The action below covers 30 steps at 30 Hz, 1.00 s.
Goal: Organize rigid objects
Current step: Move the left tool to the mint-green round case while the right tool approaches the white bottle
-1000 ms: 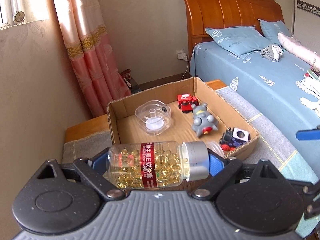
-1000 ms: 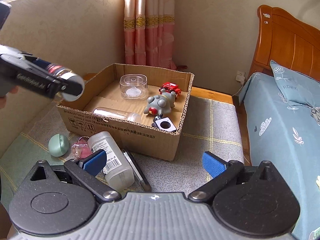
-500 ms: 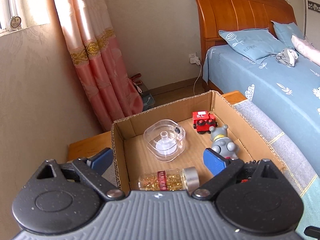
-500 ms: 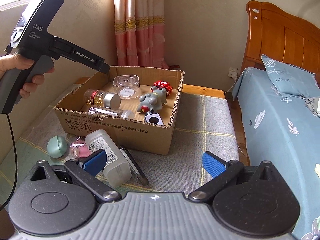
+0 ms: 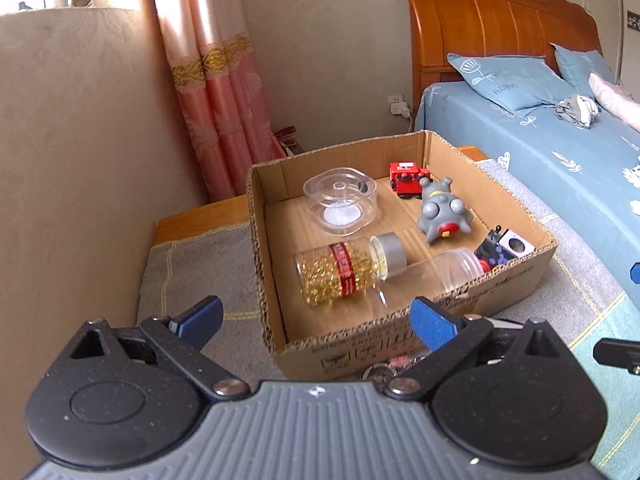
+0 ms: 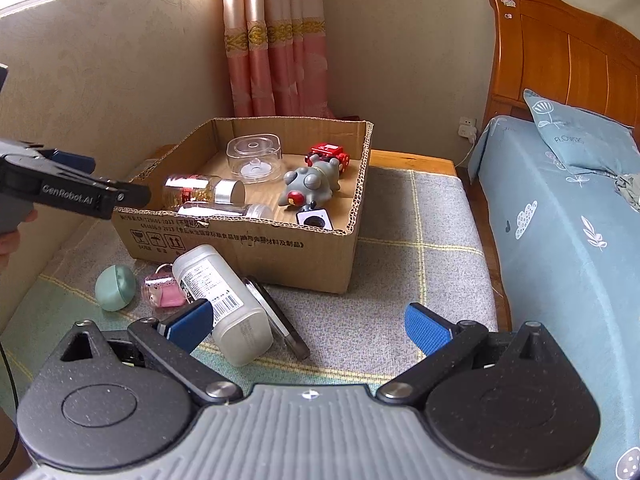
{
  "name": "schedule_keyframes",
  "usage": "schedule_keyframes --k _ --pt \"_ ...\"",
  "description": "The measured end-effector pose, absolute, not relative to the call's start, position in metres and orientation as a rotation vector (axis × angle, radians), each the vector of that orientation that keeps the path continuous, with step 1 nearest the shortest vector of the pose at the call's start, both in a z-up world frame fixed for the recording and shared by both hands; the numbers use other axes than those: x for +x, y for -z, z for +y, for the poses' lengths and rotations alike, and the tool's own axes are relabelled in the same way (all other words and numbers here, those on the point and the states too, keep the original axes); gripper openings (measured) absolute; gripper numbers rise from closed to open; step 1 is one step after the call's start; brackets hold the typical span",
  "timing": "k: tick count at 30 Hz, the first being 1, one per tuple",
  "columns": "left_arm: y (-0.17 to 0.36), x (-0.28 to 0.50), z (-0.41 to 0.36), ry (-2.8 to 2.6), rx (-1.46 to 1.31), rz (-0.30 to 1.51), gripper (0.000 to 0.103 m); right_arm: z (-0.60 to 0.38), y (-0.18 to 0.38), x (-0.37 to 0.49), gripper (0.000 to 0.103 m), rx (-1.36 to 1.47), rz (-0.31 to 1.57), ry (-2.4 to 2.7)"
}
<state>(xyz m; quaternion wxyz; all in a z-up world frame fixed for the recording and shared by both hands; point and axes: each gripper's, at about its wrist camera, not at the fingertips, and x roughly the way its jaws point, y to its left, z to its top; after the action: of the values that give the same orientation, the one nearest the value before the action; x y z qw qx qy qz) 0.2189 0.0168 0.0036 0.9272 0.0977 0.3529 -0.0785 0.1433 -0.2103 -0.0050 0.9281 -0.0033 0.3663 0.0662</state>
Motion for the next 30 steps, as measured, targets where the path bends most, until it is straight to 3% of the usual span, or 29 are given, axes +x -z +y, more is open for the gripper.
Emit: schedule_keyframes --k 15,30 --pt "0.045 0.162 0.043 0.084 0.097 0.832 0.1 -0.206 0.012 0.183 0.103 -0.026 0.745 -0.074" --pt "0.04 0.14 0.076 0.052 0.037 0.795 0.1 -0.171 0.026 0.193 0.103 -0.121 0.801 -0.14"
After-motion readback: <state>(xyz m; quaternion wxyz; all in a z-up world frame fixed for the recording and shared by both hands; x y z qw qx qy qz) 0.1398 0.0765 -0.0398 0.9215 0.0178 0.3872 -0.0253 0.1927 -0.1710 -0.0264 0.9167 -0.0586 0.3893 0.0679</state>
